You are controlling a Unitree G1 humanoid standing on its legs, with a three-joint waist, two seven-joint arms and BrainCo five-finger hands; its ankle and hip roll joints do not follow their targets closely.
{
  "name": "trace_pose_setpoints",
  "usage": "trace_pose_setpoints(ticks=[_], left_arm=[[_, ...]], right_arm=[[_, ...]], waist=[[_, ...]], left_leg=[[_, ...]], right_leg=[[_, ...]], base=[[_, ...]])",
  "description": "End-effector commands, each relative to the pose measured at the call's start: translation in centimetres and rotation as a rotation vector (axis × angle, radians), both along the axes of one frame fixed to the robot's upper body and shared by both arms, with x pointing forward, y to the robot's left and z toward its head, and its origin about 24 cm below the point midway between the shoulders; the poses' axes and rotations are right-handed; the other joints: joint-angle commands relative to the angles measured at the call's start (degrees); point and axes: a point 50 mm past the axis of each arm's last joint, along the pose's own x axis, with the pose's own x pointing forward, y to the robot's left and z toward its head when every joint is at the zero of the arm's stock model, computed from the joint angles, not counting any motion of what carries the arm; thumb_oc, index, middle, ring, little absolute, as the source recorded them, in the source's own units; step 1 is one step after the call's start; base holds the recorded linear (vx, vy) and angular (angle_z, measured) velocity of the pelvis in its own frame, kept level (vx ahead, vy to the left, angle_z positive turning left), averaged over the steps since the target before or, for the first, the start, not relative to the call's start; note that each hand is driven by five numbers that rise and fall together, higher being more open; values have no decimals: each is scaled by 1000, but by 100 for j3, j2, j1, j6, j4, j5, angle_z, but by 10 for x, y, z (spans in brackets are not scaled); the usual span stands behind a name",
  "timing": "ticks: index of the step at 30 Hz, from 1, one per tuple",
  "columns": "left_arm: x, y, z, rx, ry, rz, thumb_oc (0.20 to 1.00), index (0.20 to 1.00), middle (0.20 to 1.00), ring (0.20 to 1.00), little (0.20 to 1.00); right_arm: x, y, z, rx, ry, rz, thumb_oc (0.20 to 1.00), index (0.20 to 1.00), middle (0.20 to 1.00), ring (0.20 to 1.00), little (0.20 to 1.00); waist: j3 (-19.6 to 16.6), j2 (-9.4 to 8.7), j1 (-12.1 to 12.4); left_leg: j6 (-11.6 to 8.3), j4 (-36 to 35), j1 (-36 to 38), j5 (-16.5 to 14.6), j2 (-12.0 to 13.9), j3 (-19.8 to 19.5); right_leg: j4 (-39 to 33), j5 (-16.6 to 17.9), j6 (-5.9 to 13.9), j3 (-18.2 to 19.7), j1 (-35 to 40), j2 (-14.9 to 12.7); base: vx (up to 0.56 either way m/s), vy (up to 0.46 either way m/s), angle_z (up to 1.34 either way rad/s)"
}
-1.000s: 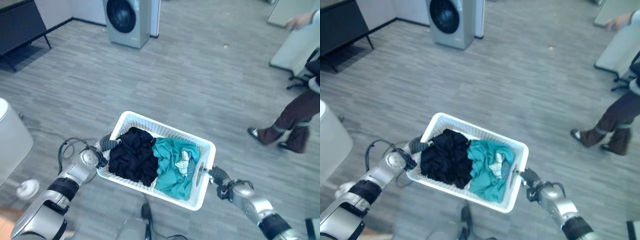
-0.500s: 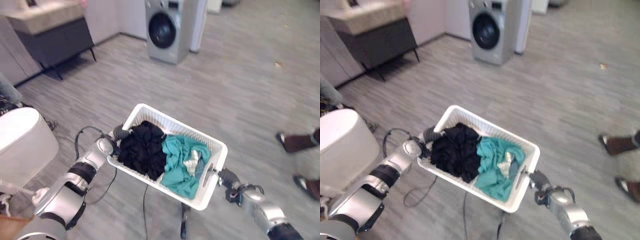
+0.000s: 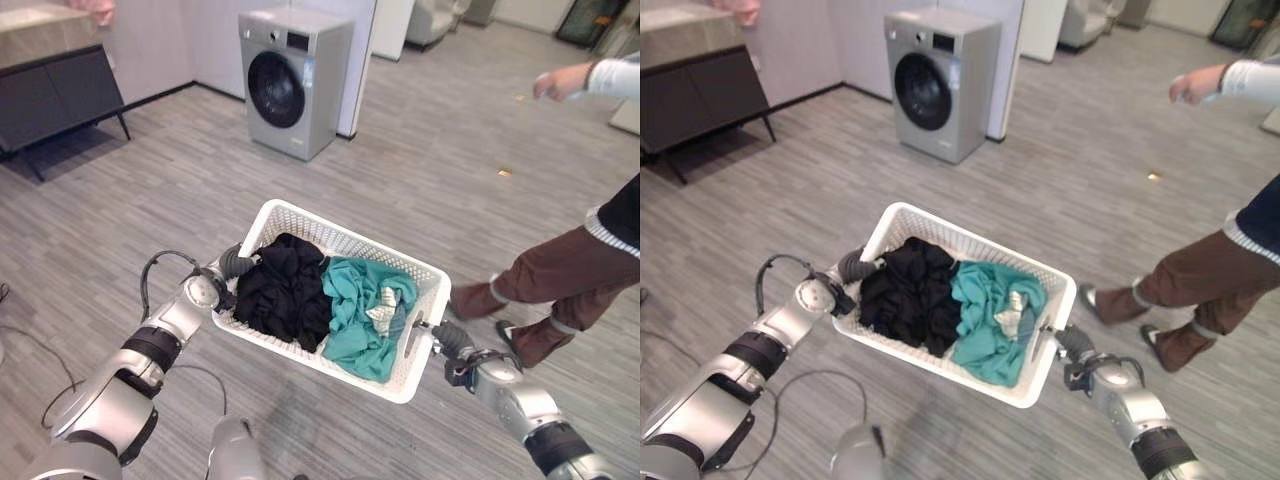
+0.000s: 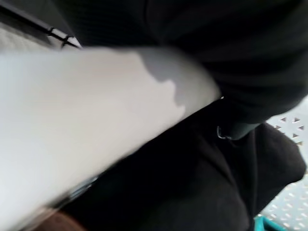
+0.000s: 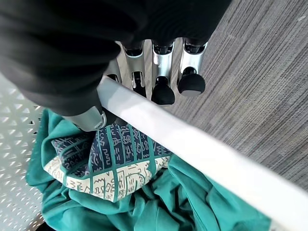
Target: Grab the laundry basket,head to the washer,open it,put in the laundry and shut it.
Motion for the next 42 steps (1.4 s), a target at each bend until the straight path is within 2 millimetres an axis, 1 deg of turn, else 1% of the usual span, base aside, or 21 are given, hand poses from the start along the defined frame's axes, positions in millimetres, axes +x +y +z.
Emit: trace_pose_setpoints(ticks=[1, 5, 7, 11, 13, 14, 15, 16, 17, 18, 19, 22, 25, 26, 27, 29, 32, 36, 40, 41, 42], left_arm=[[19, 4, 46, -41, -171, 27, 200, 200, 200, 200, 200], [17, 4, 43, -56, -160, 20, 200, 200, 200, 200, 200], [12, 9, 34, -70, -137, 34, 200, 200, 200, 200, 200], [8, 16, 31, -59, -131, 47, 200, 200, 200, 200, 200], [4, 18, 25, -59, -112, 38, 200, 200, 200, 200, 200], [2, 21, 22, -51, -105, 51, 200, 200, 200, 200, 200], [2, 21, 22, -51, -105, 51, 200, 200, 200, 200, 200], [2, 22, 22, -49, -105, 55, 200, 200, 200, 200, 200], [0, 21, 18, -52, -96, 55, 200, 200, 200, 200, 200], [0, 21, 18, -52, -96, 55, 200, 200, 200, 200, 200], [1, 21, 17, -51, -95, 71, 200, 200, 200, 200, 200], [3, 19, 19, -71, -100, 76, 200, 200, 200, 200, 200], [3, 20, 19, -67, -103, 75, 200, 200, 200, 200, 200], [4, 20, 24, -67, -121, 78, 200, 200, 200, 200, 200], [4, 20, 24, -67, -121, 78, 200, 200, 200, 200, 200], [7, 22, 26, -65, -141, 93, 200, 200, 200, 200, 200], [5, 21, 19, -51, -130, 100, 200, 200, 200, 200, 200], [1, 23, 11, -40, -113, 104, 200, 200, 200, 200, 200], [-1, 22, 7, -64, -105, 100, 200, 200, 200, 200, 200], [-4, 21, 2, -84, -88, 107, 200, 200, 200, 200, 200], [-6, 24, 3, -88, -86, 110, 200, 200, 200, 200, 200]], right_arm=[[29, 17, 61, 185, -335, 80, 200, 200, 200, 200, 200], [34, 30, 55, 201, -319, 100, 200, 200, 200, 200, 200], [35, 40, 49, 213, -294, 119, 200, 200, 200, 200, 200], [33, 45, 45, 235, -281, 122, 200, 200, 200, 200, 200], [28, 47, 38, 234, -265, 128, 200, 200, 200, 200, 200], [28, 52, 35, 225, -254, 145, 200, 200, 200, 200, 200], [28, 52, 35, 225, -254, 145, 200, 200, 200, 200, 200], [29, 55, 34, 224, -251, 155, 200, 200, 200, 200, 200], [31, 59, 37, 215, -261, 173, 200, 200, 200, 200, 200], [31, 59, 37, 215, -261, 173, 200, 200, 200, 200, 200], [33, 65, 38, 226, -270, 181, 200, 200, 200, 200, 200], [34, 64, 42, 215, -287, 186, 200, 200, 200, 200, 200], [34, 61, 43, 206, -291, 182, 200, 200, 200, 200, 200], [35, 55, 45, 200, -302, 154, 200, 200, 200, 200, 200], [35, 55, 45, 200, -302, 154, 200, 200, 200, 200, 200], [29, 41, 45, 193, -309, 105, 200, 200, 200, 200, 200], [23, 33, 43, 190, -309, 80, 200, 200, 200, 200, 200], [18, 21, 40, 181, -310, 44, 200, 200, 200, 200, 200], [16, 13, 42, 169, -323, 30, 200, 200, 200, 200, 200], [15, 9, 41, 162, -328, 10, 200, 200, 200, 200, 200], [17, 8, 41, 157, -326, 3, 200, 200, 200, 200, 200]], waist=[[-302, 370, 446], [-346, 435, 593], [-442, 462, 652], [-649, 298, 710], [-691, 39, 769], [-662, 11, 726], [-663, 11, 726], [-648, 13, 710], [-526, 114, 643], [-528, 108, 642], [-410, 251, 546], [-371, 397, 372], [-349, 448, 255], [-336, 428, 183], [-344, 434, 183], [-304, 369, 18], [-282, 415, -150], [-458, 406, -287], [-642, 530, -445], [-620, 517, -426], [-600, 515, -407]], left_leg=[[-108, -2065, 1063, 601, -612, -453], [-119, -2713, 874, 699, -830, -677], [-9, -2605, 902, 727, -819, -362], [136, -2399, 1002, 894, -968, -468], [259, -1908, 1013, 678, -1134, -384], [431, -1674, 1174, 369, -1174, -311], [431, -1673, 1173, 369, -1174, -311], [521, -1554, 1253, 188, -1189, -277], [640, -1491, 1505, -16, -1124, -303], [642, -1487, 1499, -18, -1130, -301], [686, -1506, 1823, -171, -1017, -284], [613, -1655, 2314, -360, -988, -364], [498, -1654, 2514, -493, -949, -417], [370, -1620, 2628, -652, -909, -521], [368, -1624, 2618, -643, -900, -522], [232, -1520, 2826, -939, -894, -670], [125, -1381, 3121, -1221, -787, -757], [-71, -1321, 3596, -1311, -612, -867], [-255, -726, 3614, -725, -126, -1014], [-152, 623, 3077, 147, 270, -1171], [-92, 1152, 2847, 368, 444, -1230]], right_leg=[[294, -219, 929, -1, -196, -541], [484, -574, 895, 173, 40, -389], [656, -817, 904, 321, 246, -292], [911, -729, 1052, 466, 318, -403], [1450, 315, 1549, 507, 287, -653], [2449, 999, 1878, 523, -123, -814], [2449, 999, 1878, 524, -124, -814], [2956, 1424, 2057, 534, -251, -870], [3926, 1501, 2080, 298, -726, -986], [3940, 1493, 2080, 299, -735, -994], [4361, 1272, 1957, -165, -1226, -1361], [3605, 524, 1582, -711, -1641, -1833], [2717, 262, 1482, -900, -1676, -1903], [1527, 286, 1461, -674, -1820, -1890], [1493, 309, 1456, -680, -1816, -1877], [103, 782, 1640, -59, -2046, -1982], [-580, 1140, 1842, 100, -2330, -2147], [-680, 1349, 1933, 135, -2200, -2023], [-285, 1382, 1807, 321, -2102, -1618], [-148, 1194, 1477, 339, -1870, -1301], [-155, 1083, 1292, 266, -1710, -1131]], base=[[617, 95, -21], [411, 33, -53], [616, 97, -31], [537, 103, 0], [557, 111, -31], [498, 127, -45], [461, 146, -32], [418, 157, -3], [417, 157, -2], [464, 202, -13], [371, 136, 3], [411, 76, 31], [338, -73, 40], [343, -172, 42], [348, -207, 61], [365, -216, 34], [444, -245, 34], [415, -268, 35], [435, -399, 37], [417, -621, 21], [404, -660, -3]])
